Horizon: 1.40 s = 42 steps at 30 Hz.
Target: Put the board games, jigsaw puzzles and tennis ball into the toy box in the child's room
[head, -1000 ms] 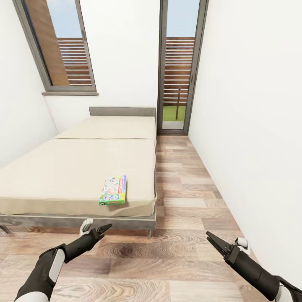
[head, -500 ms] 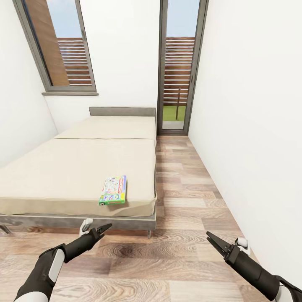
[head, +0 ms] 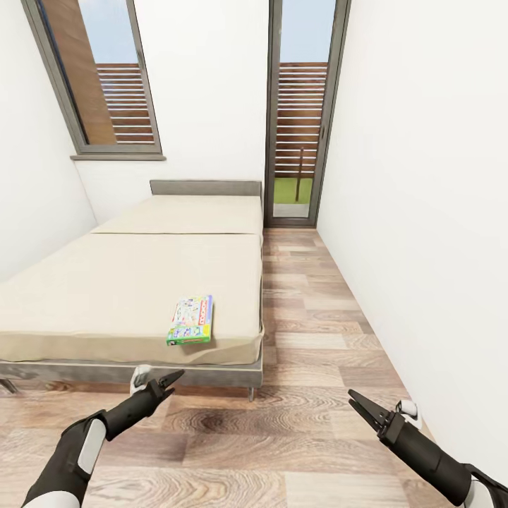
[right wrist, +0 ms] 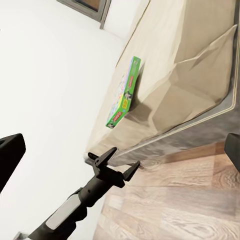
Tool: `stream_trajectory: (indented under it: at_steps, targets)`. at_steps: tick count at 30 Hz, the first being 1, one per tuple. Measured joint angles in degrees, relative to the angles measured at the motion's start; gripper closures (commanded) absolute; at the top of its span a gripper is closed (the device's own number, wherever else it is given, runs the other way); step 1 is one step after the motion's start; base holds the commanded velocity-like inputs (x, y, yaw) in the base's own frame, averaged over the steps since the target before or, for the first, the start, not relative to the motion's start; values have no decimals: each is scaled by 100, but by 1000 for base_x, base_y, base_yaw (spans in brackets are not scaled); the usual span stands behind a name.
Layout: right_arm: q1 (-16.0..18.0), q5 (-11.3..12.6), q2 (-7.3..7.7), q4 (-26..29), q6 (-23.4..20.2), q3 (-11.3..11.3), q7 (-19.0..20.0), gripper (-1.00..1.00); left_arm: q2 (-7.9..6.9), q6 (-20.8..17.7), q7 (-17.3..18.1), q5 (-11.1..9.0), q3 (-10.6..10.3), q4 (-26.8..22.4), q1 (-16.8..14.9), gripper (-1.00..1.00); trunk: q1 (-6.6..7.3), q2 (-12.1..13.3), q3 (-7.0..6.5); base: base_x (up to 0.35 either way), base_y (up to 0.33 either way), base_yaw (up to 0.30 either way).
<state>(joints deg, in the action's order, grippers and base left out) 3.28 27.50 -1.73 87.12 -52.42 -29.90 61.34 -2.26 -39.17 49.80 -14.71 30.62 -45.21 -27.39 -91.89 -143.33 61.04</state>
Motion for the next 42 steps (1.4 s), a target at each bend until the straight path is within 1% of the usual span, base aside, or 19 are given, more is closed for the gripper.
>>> stream_trajectory:
  at_steps: [7,13,16,18,22,29,38,42]
  targets:
    - [1,3,6,-7,-7,-10,15,-100,-11,-27,120,-700,46,-4,0,-100,0,0,0,0,0,0]
    - [1,-2,10,-10,-7,-13,19,-100,-57,-5,270,-1330,50,-29,13,-100,0,0,0,0,0,0]
    - [1,-2,10,-11,-6,-14,19,-100,-82,-37,340,-1576,55,-40,16,-100,0,0,0,0,0,0]
    - [1,-3,11,-11,-6,-14,20,-100,-104,-66,368,-1681,57,-52,17,-100,0,0,0,0,0,0]
    - [1,-5,11,-10,-7,-20,20,-100,-183,-135,361,-1788,55,-53,15,-100,0,0,0,0,0,0]
    - [1,-6,11,-10,-7,-29,20,-100,-247,-197,155,-1848,50,-31,4,-100,0,0,0,0,0,0]
    - [1,-6,20,-9,-7,-38,20,-100,-282,-236,2,-1857,49,-34,-3,-100,0,0,0,0,0,0]
    - [1,-6,34,-10,-11,-40,20,-100,-352,-321,-41,-1853,45,-34,-6,-100,0,0,0,0,0,0]
